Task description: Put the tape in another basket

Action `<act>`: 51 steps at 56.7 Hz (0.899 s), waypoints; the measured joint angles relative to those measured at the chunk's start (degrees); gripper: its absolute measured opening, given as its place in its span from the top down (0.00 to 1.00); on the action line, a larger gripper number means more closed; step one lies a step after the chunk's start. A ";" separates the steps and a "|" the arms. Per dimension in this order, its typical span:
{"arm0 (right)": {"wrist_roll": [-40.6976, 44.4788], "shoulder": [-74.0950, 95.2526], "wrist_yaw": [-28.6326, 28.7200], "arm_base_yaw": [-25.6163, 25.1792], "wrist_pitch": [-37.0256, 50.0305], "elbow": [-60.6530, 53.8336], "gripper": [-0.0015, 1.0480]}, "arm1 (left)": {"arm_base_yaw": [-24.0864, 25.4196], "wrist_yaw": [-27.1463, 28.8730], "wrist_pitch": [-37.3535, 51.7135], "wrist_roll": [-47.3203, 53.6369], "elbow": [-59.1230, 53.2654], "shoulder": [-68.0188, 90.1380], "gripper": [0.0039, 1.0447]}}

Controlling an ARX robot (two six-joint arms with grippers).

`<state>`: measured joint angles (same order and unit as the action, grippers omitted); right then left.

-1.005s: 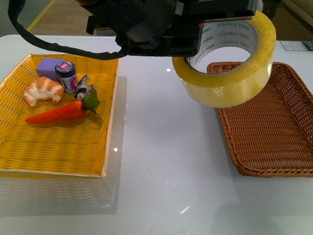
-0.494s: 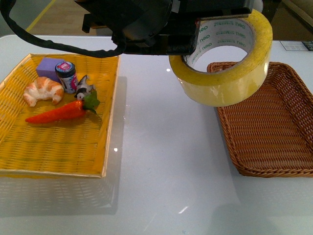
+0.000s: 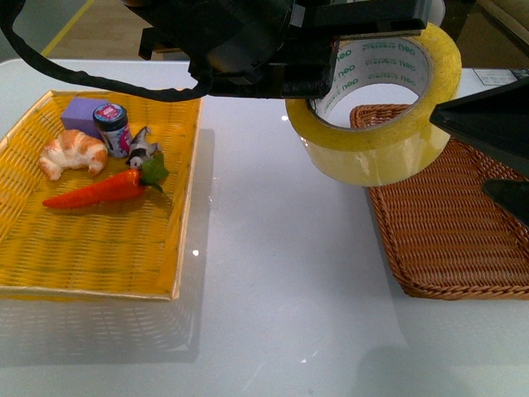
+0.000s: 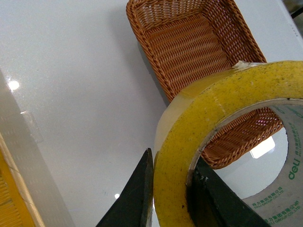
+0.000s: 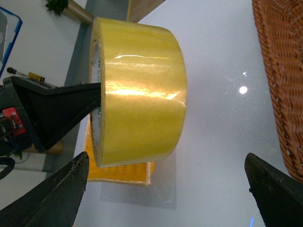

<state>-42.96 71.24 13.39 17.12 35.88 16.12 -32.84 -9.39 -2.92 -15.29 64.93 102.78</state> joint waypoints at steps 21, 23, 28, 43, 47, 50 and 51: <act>-1.29 9.57 1.22 1.62 9.66 2.60 0.09 | -0.22 -1.22 -0.26 -0.83 0.35 -0.04 0.86; -1.51 10.40 1.18 1.75 10.21 2.89 0.09 | -0.22 -1.25 -0.42 -0.92 0.42 -0.04 0.86; -2.45 11.30 0.83 1.95 11.39 3.13 0.10 | -0.20 -1.36 -0.55 -1.09 0.48 -0.04 0.86; -3.93 11.41 -0.09 1.90 13.29 3.19 0.44 | -0.20 -1.75 -0.74 -1.16 0.50 -0.42 0.86; -5.01 11.41 -0.04 1.73 13.51 3.19 0.51 | -0.20 -1.79 -0.74 -1.22 0.50 -0.52 0.86; -5.75 11.41 0.02 1.62 13.64 3.19 0.53 | -0.20 -2.01 -0.74 -1.51 0.50 -0.57 0.86; -5.88 11.41 0.07 1.62 13.64 3.19 0.53 | -0.20 -1.99 -0.74 -1.60 0.50 -0.57 0.86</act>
<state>-48.84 82.65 13.45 18.74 49.52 19.31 -33.04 -11.38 -3.66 -16.88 65.43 102.21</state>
